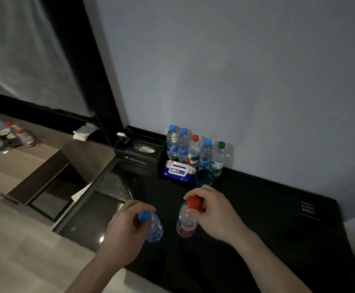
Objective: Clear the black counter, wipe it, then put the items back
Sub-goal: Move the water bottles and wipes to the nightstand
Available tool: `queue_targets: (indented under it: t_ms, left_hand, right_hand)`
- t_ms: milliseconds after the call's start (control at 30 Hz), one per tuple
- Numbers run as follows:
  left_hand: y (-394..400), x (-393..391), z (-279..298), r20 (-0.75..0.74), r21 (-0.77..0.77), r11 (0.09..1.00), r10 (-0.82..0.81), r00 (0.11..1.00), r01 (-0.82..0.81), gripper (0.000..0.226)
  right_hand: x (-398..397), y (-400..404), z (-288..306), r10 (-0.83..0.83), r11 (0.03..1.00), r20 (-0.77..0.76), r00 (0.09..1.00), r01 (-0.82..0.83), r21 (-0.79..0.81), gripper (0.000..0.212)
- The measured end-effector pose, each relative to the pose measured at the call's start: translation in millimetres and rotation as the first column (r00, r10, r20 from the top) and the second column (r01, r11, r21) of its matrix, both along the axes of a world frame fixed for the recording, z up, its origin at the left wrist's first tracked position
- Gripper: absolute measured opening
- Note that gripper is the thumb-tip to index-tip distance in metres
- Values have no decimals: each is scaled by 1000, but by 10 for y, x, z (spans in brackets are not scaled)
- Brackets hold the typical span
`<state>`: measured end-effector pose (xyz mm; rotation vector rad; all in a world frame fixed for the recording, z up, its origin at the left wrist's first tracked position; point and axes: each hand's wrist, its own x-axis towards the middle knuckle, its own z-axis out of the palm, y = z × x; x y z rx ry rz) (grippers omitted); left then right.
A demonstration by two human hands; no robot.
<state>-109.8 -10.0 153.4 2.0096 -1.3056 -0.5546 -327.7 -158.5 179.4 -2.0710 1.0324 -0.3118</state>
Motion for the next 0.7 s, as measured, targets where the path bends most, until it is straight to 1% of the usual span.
queue_targets:
  t_ms: [133, 267, 400, 500, 700]
  left_hand:
    - [705, 442, 108, 14, -2, 998, 59, 998, -59, 39]
    - [1361, 893, 200, -6, -29, 993, 112, 994, -113, 37]
    - [1855, 1264, 253, 29, 24, 985, 173, 984, -174, 34]
    - [2126, 1536, 305, 10, 6, 972, 236, 972, -236, 35]
    - [2353, 2108, 371, -31, 1, 939, 344, 938, -344, 32]
  right_hand:
    - [522, 559, 53, 51, 998, 18, 999, -51, -21, 29]
    - [1040, 1077, 60, 102, 995, 41, 994, -102, -6, 29]
    - [1502, 1499, 96, 171, 985, 38, 985, -171, 10, 29]
    - [1843, 1720, 168, 221, 973, 67, 973, -225, 49, 28]
    - [2587, 1854, 192, 301, 952, 75, 951, -304, 32, 25]
